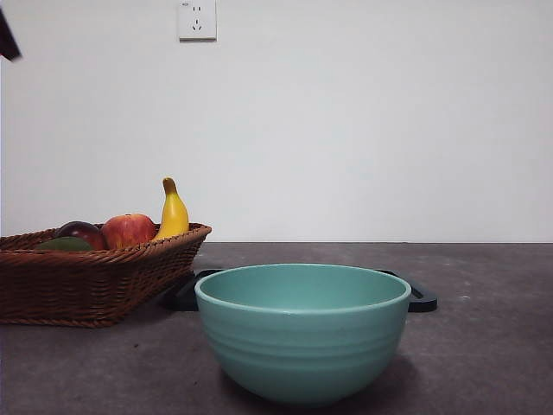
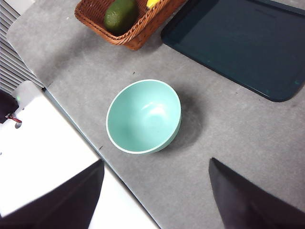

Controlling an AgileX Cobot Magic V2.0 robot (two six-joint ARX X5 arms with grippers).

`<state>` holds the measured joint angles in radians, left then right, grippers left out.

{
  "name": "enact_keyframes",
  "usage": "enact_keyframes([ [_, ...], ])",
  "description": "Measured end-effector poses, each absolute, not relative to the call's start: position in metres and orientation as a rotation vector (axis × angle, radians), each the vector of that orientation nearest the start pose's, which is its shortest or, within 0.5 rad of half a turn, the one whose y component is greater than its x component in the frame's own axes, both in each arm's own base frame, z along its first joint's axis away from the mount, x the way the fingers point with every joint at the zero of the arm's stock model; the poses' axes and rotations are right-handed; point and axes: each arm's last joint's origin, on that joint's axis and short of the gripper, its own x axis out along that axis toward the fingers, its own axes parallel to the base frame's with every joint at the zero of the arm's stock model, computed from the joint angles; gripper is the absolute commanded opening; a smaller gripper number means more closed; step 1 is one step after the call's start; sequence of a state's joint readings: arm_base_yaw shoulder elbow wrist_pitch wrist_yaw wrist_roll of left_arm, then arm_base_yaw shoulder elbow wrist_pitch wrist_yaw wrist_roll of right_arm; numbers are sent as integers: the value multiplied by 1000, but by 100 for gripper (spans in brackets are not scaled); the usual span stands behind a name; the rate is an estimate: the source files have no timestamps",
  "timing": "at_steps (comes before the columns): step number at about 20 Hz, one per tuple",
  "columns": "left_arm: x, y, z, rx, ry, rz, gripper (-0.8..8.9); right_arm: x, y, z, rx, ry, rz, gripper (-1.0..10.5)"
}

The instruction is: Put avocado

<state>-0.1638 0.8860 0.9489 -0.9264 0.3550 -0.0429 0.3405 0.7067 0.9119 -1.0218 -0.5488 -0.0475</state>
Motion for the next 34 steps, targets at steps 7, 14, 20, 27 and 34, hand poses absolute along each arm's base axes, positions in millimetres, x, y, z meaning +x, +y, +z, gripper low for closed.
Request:
enact_keyframes([
  [7, 224, -64, 292, 28, 1022, -343, 404, 99, 51, 316, 47, 818, 857, 353],
  [14, 268, -86, 245, 117, 1126, -281, 405, 99, 51, 316, 47, 817, 857, 353],
  [20, 287, -93, 211, 140, 1207, -264, 405, 99, 51, 316, 48, 817, 857, 353],
  [27, 294, -95, 197, 144, 1239, -261, 178, 99, 51, 316, 48, 817, 857, 352],
  [34, 283, -93, 217, 143, 1214, -268, 176, 99, 51, 316, 48, 817, 857, 352],
])
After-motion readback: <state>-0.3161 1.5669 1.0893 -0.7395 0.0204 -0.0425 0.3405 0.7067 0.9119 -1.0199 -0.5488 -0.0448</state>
